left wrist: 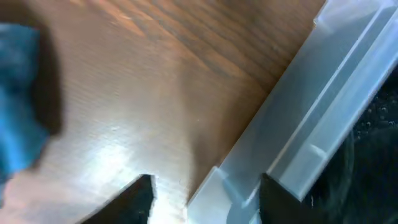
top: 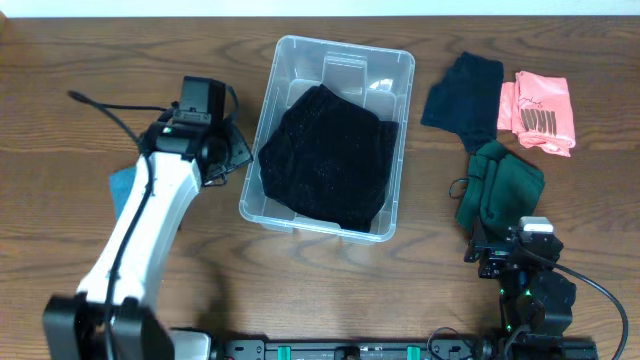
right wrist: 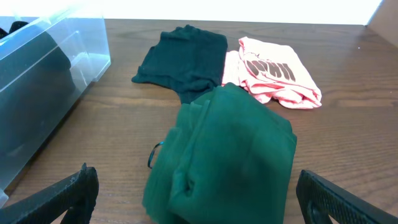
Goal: Pack container
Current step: 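Move the left gripper to the light-blue cloth and grasp it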
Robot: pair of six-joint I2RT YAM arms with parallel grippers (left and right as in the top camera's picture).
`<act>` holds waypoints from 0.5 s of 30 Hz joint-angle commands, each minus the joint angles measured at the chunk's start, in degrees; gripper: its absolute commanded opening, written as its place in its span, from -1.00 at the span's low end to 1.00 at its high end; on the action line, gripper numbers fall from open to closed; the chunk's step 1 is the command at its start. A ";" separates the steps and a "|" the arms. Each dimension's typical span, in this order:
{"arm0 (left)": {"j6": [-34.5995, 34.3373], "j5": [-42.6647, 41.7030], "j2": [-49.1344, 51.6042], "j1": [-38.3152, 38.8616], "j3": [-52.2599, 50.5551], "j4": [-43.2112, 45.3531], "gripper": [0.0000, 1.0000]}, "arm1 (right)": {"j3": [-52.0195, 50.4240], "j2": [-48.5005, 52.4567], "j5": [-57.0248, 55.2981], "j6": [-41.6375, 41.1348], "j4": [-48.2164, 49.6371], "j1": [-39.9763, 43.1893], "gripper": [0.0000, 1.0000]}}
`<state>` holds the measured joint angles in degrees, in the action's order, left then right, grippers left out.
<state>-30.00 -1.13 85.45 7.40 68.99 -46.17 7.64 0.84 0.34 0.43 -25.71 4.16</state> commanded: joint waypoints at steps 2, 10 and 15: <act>1.09 10.51 -9.55 -3.32 1.84 -3.23 0.32 | -0.28 -0.22 0.13 -0.81 0.00 0.28 0.98; 8.09 11.85 -17.40 -19.67 1.79 -11.56 0.48 | -0.28 -0.22 0.13 -0.81 0.00 0.28 0.99; 17.07 -5.99 -14.69 -33.05 1.31 -11.39 0.49 | -0.28 -0.24 0.13 -0.81 0.00 0.28 0.98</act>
<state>-20.40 4.10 68.69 -20.03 70.06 -57.69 7.64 0.84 0.34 0.43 -25.71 4.16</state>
